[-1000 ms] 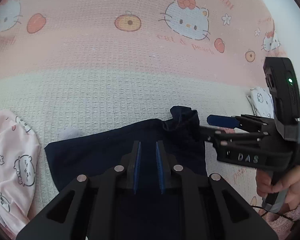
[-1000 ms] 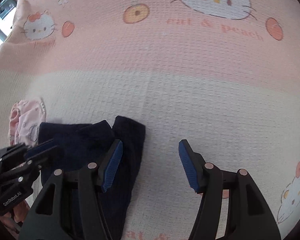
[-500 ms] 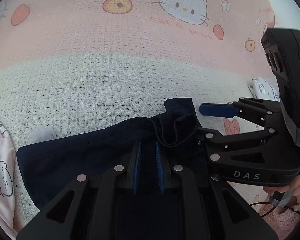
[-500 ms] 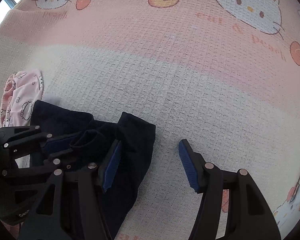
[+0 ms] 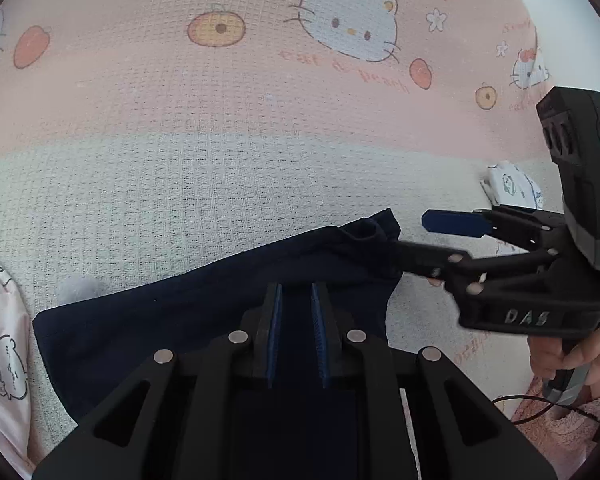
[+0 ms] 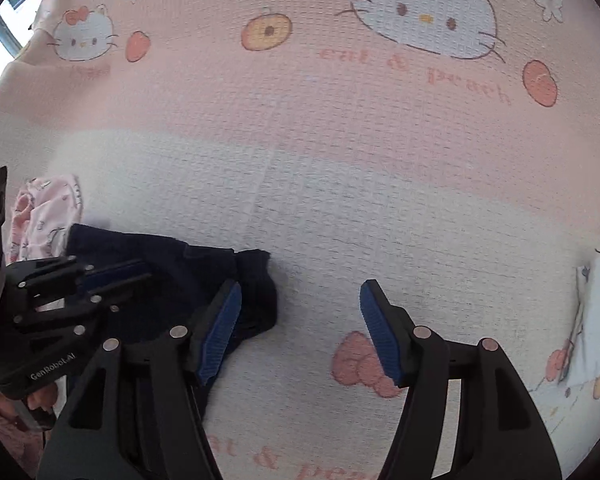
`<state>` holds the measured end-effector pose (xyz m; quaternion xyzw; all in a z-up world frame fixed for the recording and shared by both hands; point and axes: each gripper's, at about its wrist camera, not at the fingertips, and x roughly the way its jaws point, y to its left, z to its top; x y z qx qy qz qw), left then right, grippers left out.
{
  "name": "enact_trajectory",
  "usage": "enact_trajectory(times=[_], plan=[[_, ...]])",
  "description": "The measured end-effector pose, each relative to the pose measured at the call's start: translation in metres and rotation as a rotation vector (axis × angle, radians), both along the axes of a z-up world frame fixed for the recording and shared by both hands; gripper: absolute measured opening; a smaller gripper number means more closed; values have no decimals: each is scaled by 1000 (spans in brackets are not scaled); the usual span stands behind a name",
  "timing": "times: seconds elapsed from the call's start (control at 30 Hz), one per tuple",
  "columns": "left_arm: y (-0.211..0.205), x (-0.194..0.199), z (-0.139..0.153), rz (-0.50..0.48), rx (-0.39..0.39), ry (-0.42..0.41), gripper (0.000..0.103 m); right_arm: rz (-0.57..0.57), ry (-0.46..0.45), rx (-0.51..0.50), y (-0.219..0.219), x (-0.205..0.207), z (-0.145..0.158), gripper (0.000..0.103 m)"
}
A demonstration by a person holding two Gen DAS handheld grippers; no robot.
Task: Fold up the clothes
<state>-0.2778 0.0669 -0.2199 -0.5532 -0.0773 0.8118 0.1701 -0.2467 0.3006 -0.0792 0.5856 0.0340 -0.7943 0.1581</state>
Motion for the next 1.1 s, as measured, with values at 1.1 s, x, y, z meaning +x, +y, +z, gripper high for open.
enact_trajectory(times=[1.1], plan=[[-133, 29, 13, 276, 49, -37, 27, -79, 99, 77, -28, -11, -20, 67]])
